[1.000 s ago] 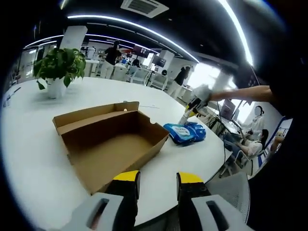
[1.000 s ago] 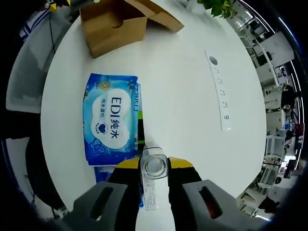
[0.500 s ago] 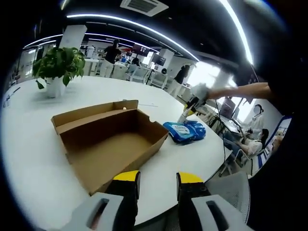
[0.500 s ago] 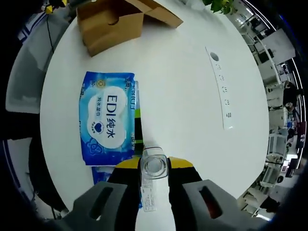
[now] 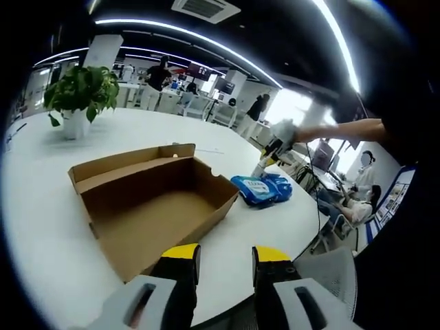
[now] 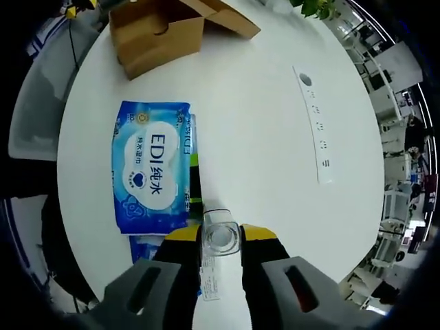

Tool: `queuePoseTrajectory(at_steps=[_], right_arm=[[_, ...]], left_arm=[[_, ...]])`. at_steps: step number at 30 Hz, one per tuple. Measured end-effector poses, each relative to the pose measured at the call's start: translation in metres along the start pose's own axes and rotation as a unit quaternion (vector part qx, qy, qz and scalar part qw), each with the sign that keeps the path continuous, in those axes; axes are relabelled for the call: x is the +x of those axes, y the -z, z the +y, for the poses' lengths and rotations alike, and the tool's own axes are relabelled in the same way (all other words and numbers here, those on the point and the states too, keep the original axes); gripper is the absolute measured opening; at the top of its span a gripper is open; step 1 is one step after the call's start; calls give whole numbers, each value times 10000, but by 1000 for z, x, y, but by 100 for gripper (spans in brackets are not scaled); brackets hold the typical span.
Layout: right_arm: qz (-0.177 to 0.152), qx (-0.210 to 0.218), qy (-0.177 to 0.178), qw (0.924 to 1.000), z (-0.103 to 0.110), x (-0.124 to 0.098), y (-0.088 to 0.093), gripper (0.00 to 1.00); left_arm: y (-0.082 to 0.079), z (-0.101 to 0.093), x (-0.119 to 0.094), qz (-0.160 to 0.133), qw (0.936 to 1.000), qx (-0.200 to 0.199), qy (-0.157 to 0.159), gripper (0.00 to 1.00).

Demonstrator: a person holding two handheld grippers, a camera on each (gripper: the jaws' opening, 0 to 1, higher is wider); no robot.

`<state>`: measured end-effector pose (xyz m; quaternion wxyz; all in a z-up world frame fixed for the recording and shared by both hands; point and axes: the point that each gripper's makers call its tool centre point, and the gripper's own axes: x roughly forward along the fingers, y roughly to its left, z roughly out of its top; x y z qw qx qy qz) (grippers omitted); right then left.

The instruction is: Operate the shoe box by opening the lid, removing the specified soft item, and placing it in the target area until the item is outside and the box remains undamaged.

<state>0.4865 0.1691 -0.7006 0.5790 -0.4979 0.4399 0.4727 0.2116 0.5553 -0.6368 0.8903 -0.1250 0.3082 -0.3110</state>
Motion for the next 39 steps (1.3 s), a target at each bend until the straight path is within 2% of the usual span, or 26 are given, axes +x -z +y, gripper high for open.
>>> queuePoseTrajectory(at_steps=[16,23,28,32,34,36,39], right_arm=[[-131,118,66,9998,-4,-9,-6,23],[-144,220,207,9994,-9,-20,-1,25],[-325,507,444,9972,-14,-37,-2,26],[-440,646,629,9950,-13,-53,-3,26],[-495,706,736,9936,-13,-61,-2,25],[-675,920,874,9896,-12,-70,-5,24],[-907,1322,932,9827,-7,-80,-5,24]], left_arm=[[-2,3,3,-59,10000,-40,28,30],[-11,17,-2,-251,9995,-181,-114,30],[-22,47,-10,-571,9954,-447,-628,31],[-31,74,-21,-883,9870,-743,-1121,30],[-32,79,-25,-898,9853,-731,-1255,30],[-29,91,-30,-781,9824,-624,-1579,31],[-30,100,-34,-809,9791,-689,-1735,31]])
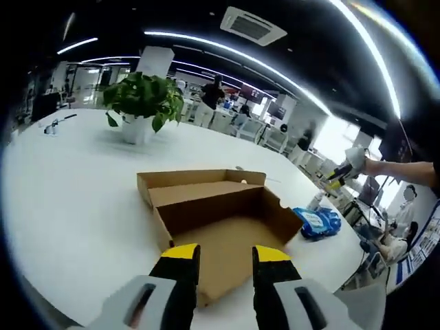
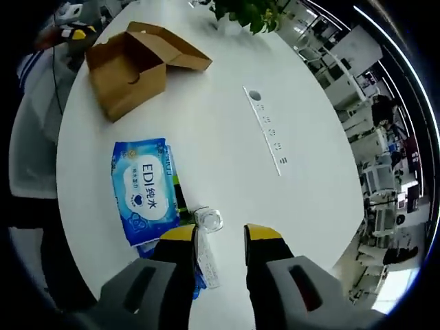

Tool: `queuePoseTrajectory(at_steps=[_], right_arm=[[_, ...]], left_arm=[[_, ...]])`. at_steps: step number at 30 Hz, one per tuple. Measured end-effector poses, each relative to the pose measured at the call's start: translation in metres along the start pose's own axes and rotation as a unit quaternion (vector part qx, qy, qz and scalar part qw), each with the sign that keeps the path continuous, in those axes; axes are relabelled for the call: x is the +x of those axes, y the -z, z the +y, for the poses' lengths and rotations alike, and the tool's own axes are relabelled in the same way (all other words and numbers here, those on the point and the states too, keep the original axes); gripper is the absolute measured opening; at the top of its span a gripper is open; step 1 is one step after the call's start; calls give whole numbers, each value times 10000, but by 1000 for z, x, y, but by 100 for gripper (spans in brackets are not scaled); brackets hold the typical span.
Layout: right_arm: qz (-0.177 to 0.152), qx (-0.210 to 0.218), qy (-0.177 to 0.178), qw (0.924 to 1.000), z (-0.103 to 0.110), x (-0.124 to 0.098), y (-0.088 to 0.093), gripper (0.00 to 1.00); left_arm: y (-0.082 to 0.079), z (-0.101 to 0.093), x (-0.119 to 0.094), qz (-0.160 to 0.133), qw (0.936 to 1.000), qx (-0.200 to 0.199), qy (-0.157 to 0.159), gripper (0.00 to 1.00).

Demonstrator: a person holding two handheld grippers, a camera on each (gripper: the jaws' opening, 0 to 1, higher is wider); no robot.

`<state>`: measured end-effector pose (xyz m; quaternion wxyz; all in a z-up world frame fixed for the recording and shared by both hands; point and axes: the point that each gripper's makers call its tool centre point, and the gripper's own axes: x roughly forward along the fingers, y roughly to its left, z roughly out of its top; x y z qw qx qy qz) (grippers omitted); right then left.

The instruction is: Operate the shoe box by opening the lid, removing the specified soft item, and placing it in the target area until the item is outside and the box remains undamaged.

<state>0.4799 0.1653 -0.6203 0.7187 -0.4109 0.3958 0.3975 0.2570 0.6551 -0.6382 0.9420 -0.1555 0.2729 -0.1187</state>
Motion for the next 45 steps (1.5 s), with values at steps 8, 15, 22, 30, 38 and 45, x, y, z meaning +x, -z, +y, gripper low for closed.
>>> queuePoseTrajectory(at_steps=[8,15,22,30,38,45], right_arm=[[-545,1011,323,9929,1,-14,6,26],[-1508,2361,392,9591,17,-28,-4,35],[-1930,3027,382,9326,52,-36,-4,36],[-2059,3362,286,9186,93,-33,0,35],[-2080,3602,189,9092,110,-34,5,35],[-2090,3611,215,9086,112,-33,2,33]], left_arm=[[13,35,5,171,9973,-295,-651,30],[28,46,17,405,9948,-521,-779,30],[36,44,28,507,9936,-699,-728,31],[40,39,40,641,9941,-655,-576,30],[42,40,43,720,9941,-596,-548,30],[49,39,44,839,9937,-510,-534,29]])
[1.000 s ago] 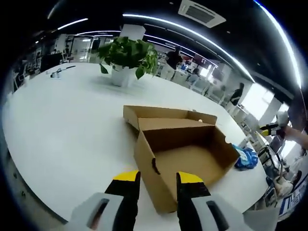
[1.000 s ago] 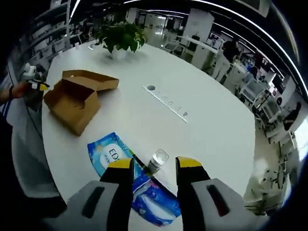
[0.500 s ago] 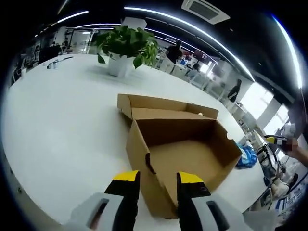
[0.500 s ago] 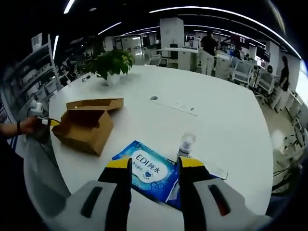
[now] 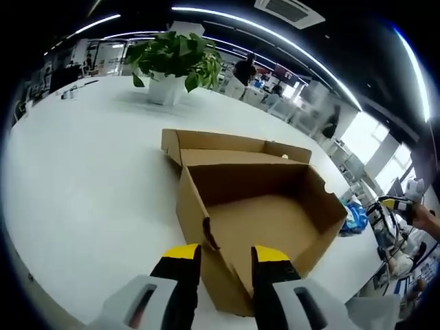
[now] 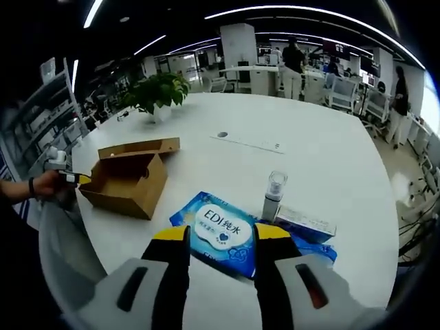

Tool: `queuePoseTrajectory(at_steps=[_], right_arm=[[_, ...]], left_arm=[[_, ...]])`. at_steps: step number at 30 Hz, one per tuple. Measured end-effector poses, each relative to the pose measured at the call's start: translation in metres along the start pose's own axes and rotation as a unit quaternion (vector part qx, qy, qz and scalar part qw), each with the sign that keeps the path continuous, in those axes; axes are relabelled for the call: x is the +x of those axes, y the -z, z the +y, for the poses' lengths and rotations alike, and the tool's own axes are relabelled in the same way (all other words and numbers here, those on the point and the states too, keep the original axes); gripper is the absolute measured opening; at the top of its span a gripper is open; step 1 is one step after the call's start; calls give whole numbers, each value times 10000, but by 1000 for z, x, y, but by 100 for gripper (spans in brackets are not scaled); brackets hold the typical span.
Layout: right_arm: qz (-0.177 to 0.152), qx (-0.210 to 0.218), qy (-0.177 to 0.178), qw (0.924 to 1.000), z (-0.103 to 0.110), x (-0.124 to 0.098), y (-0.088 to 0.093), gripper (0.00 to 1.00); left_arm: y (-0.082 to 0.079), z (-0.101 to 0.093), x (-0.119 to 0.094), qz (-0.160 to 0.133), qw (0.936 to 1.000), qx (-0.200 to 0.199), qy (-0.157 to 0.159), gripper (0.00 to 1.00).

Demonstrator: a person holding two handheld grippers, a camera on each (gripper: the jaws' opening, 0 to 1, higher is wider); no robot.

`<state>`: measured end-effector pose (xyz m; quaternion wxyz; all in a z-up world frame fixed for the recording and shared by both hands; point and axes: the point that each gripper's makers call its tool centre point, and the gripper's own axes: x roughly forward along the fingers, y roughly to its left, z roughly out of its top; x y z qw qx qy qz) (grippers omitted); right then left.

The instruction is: Operate the shoe box by opening the lid, removing the specified soft item, and placing it in the target area until the item is outside and the box remains undamaged.

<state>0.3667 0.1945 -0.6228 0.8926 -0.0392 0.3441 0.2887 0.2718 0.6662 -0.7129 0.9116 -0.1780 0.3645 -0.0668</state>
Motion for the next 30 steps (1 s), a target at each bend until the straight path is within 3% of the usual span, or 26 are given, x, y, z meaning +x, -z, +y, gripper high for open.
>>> queuePoseTrajectory(at_steps=[9,16,30], right_arm=[[40,54,-165,9998,18,11,7,33],[-2,123,-339,9993,39,22,7,32],[-131,354,-621,9974,75,56,-7,32]], left_arm=[[5,2,3,257,9973,689,53,26],[6,-6,2,500,9871,1488,307,24],[13,-20,6,634,9806,1793,470,20]])
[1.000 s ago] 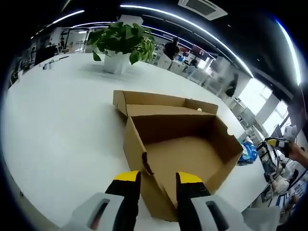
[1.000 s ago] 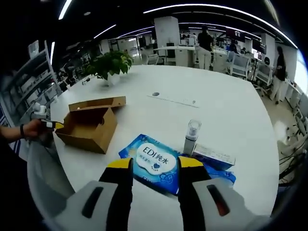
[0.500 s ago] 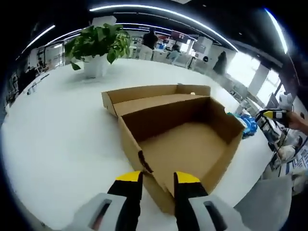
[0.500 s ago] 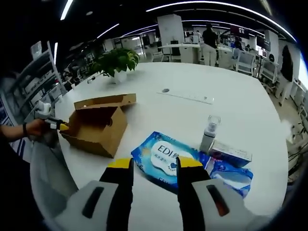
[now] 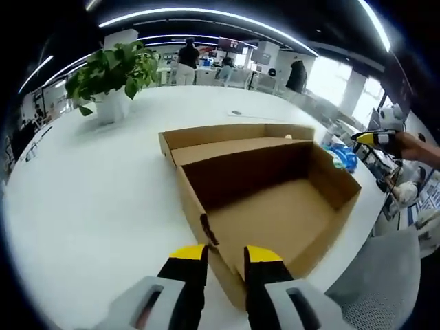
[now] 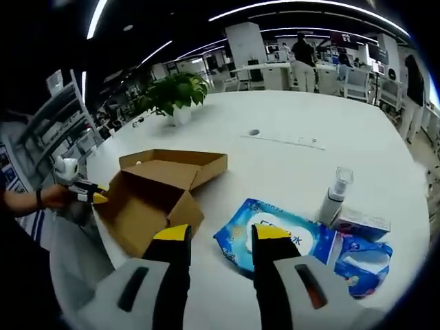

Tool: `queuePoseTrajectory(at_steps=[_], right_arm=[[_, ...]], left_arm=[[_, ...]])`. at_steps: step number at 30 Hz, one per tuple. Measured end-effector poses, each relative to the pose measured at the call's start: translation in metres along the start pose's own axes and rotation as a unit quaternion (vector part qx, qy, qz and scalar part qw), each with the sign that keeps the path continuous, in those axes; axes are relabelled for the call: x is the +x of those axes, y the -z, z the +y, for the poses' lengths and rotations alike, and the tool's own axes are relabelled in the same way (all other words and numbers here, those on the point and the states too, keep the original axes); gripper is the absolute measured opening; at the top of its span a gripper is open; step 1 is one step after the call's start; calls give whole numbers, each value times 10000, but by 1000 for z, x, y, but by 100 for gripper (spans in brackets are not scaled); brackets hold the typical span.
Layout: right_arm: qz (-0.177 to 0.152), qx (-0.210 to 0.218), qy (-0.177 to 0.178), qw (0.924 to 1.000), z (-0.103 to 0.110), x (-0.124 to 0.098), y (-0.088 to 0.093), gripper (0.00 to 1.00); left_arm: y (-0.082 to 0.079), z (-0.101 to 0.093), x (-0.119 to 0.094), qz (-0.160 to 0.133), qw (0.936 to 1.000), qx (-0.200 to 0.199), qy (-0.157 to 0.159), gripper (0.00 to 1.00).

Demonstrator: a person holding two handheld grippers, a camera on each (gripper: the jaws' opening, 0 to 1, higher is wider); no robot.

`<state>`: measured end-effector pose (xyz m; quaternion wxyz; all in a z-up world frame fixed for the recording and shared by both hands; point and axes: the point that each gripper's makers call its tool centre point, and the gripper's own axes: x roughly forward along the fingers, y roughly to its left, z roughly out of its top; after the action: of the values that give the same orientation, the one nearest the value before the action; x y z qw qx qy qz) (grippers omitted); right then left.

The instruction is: Operate the shoe box by opening the lid, removing the specified soft item, and placing it in the target area until the item is outside and the box remains undamaged.

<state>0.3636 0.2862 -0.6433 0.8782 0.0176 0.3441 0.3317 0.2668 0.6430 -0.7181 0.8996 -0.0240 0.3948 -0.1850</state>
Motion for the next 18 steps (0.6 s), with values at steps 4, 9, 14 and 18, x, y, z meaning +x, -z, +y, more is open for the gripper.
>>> queuePoseTrajectory(at_steps=[4,9,14,18], right_arm=[[-109,152,-72,9998,7,15,-11,32],[-115,186,-95,9997,15,41,-22,32],[-153,433,15,9989,11,63,-27,32],[-201,804,148,9965,2,82,-31,31]], left_arm=[[1,-4,2,24,9999,114,73,20],[1,-9,4,17,9998,167,140,19],[2,-10,5,-7,9999,123,119,18],[3,-13,5,2,9999,116,103,18]])
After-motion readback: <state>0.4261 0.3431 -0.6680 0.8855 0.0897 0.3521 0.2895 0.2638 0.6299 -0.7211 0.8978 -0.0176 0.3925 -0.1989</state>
